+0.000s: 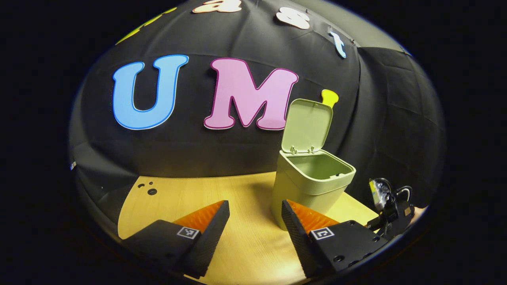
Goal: Press the lid of the desktop garbage bin to open it, pick up the crumpled paper on the desktop and throw it into the bin, then pick up the pop can on the desktop and drop it into the bin, and finally close the garbage bin lid.
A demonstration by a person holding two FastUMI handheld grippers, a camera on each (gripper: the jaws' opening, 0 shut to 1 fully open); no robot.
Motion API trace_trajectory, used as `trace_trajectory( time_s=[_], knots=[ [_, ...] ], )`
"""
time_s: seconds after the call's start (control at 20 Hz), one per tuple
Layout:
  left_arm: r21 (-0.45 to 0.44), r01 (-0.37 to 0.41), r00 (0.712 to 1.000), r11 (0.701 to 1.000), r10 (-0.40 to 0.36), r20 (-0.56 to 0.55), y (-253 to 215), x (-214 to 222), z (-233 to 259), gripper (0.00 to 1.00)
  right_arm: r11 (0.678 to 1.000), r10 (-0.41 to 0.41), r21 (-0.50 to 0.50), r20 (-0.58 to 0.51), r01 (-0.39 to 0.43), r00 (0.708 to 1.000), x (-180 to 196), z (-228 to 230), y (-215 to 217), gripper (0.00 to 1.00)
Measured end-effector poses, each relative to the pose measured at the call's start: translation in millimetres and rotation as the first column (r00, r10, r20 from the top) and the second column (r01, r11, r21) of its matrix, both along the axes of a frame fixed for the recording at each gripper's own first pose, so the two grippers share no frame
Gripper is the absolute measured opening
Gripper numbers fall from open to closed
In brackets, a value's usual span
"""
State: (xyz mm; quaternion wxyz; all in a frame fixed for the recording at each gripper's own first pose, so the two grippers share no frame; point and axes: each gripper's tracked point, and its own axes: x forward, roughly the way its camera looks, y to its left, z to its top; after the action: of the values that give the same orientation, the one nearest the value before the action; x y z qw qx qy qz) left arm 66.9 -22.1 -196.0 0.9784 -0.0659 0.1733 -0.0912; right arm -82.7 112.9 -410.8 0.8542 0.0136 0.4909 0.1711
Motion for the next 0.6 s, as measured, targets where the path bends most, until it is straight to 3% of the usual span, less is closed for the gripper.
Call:
trace_trajectory(
  time_s=[0.1,0.15,0.2,0.25,0.6],
  knots=[
    [0.003,0.004,1.0,1.0,-0.004,0.0,-1,1,0,0.87,0.999,-0.027,0.025,0.033,0.026,0.999,10,22,-7,0.78],
    [0.002,0.006,1.0,1.0,-0.006,0.0,-2,1,-1,0.87,0.999,-0.038,0.033,0.053,0.036,0.998,15,33,-11,0.82],
    [0.002,0.007,1.0,1.0,-0.007,-0.001,-2,0,0,0.87,0.998,-0.052,0.042,0.074,0.049,0.996,17,47,-14,0.78],
    [0.001,0.007,1.0,1.0,-0.007,-0.001,-2,1,-1,0.87,0.996,-0.066,0.059,0.096,0.06,0.993,21,62,-15,0.82],
    [0.001,0.018,1.0,1.0,-0.018,0.001,-6,2,0,0.87,0.98,-0.137,0.172,0.237,0.097,0.962,47,158,-26,0.82]
  ],
)
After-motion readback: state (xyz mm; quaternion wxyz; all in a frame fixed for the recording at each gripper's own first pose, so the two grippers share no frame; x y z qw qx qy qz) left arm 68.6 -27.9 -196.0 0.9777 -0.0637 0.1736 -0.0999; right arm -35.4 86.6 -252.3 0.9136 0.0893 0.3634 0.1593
